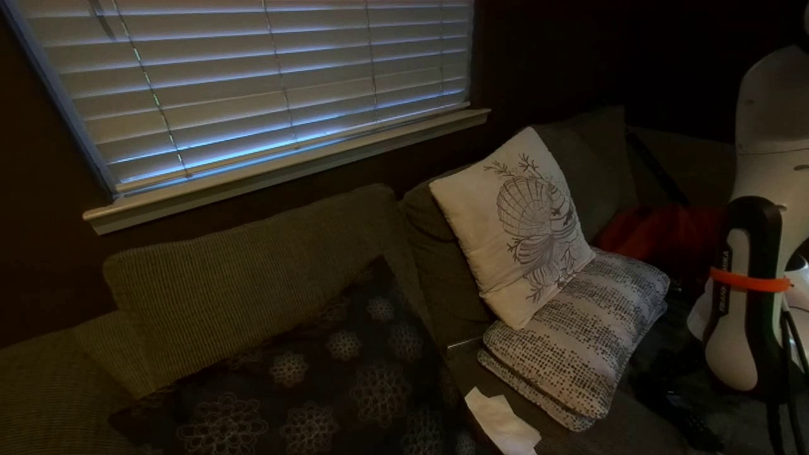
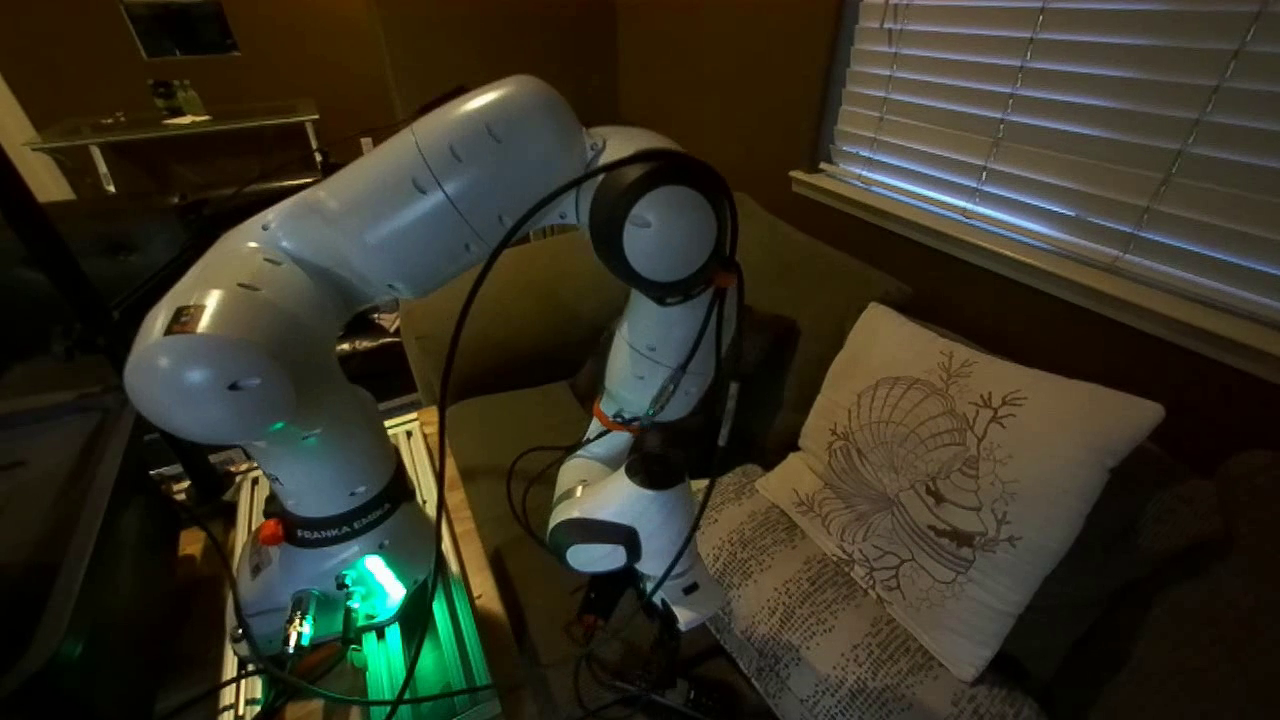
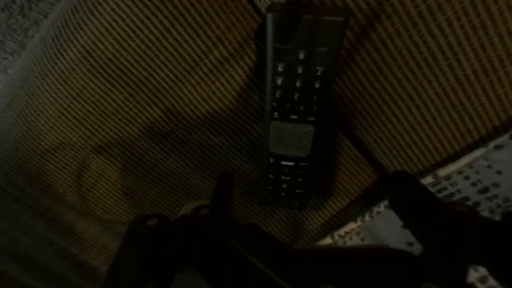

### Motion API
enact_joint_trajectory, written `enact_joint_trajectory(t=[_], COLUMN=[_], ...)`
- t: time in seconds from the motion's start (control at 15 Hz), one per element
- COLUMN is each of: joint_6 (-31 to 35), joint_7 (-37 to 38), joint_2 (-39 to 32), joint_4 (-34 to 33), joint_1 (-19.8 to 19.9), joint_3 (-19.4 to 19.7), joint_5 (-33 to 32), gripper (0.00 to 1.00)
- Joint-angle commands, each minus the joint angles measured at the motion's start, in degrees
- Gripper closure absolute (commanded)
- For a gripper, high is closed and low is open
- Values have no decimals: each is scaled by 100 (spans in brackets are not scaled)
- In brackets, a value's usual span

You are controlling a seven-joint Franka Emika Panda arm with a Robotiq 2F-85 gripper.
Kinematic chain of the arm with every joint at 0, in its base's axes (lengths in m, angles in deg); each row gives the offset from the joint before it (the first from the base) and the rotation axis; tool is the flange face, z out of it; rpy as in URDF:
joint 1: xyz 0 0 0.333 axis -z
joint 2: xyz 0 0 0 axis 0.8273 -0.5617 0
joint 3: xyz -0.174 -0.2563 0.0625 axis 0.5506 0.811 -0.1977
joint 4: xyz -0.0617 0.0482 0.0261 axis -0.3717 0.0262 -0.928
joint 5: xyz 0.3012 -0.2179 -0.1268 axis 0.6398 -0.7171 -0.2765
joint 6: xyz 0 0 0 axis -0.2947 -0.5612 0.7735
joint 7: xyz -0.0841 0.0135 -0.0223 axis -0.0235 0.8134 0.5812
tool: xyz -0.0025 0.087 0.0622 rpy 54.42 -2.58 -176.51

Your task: Put the black remote control on the white and black pillow.

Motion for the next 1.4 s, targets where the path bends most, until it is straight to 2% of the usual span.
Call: enact_joint_trajectory(t=[0.0,0.2,0.47,0.8,1.33], joint_6=[400,144,-230,-1083,-2277], joint_7=[-291,-344,-422,-487,-622], joint_2=[-554,-691,-771,-698,-833], joint_4=[-485,-691,-874,-1062,-1711], joint_1=[901,1473,1813,1779,1685], joint_3=[-339,-507,-586,-586,-578], joint_5=[-880,-1351,-1505,-1261,-1027], gripper=[0,0,0,0,0])
